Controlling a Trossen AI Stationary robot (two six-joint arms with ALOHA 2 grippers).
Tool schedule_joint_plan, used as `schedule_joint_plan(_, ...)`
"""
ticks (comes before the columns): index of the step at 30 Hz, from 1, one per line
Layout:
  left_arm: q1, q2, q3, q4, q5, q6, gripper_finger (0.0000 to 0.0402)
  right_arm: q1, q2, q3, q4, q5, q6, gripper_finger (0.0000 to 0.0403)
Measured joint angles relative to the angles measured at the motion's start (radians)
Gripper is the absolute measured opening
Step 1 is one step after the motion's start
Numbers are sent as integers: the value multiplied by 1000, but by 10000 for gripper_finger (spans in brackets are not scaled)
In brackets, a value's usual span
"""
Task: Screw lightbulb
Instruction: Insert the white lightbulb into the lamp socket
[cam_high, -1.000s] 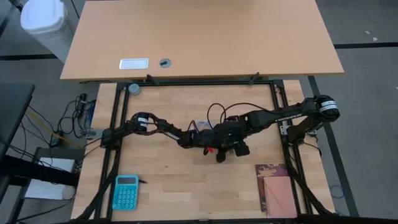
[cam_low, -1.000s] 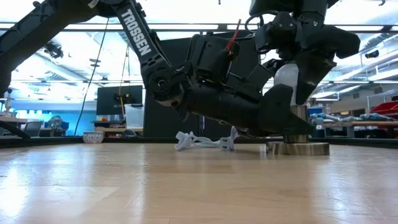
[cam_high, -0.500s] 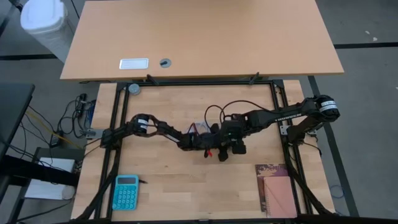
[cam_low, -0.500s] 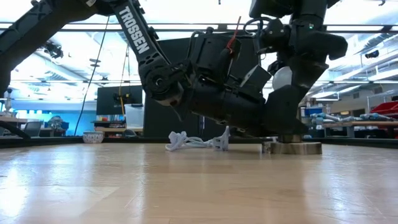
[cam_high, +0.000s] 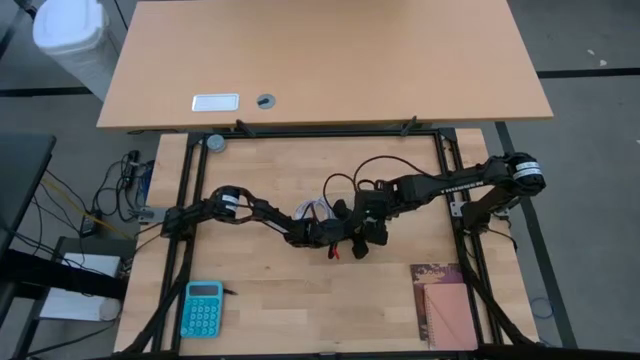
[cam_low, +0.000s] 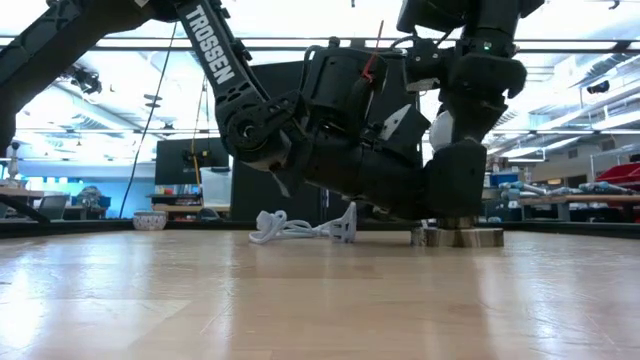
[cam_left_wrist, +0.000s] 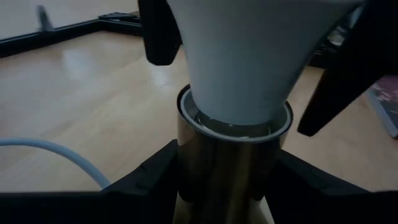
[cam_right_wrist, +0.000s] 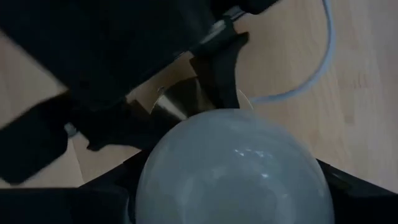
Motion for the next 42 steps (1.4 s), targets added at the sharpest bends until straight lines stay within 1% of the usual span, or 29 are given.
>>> schedule_joint_plan(7, -2, 0, 0, 1, -66, -28, 198, -19, 1, 0, 20, -3, 137, 262)
schedule_joint_plan(13, -8, 1, 0, 8, -120, -45, 198, -22, 1, 0, 41, 5, 232, 263)
schedule_joint_plan(17, -15, 1, 0, 13, -161, -52, 198, -26, 1, 0, 48, 34, 292, 263)
schedule_joint_plan(20, -19, 1, 0, 20, -172, -50, 198, -37, 1, 0, 49, 28, 321, 263)
schedule_joint_plan(24, -19, 1, 0, 23, -176, -32, 198, -39, 1, 0, 53, 26, 297, 263)
schedule_joint_plan(28, -19, 1, 0, 25, -159, -31, 198, -39, 0, 0, 61, 12, 246, 270)
schedule_joint_plan(38, -19, -1, -3, 10, -133, -31, 198, -39, -5, 1, 92, -38, 76, 335)
schedule_joint_plan(42, -18, -2, -6, 4, -79, -24, 198, -39, -15, 1, 102, -40, -25, 350)
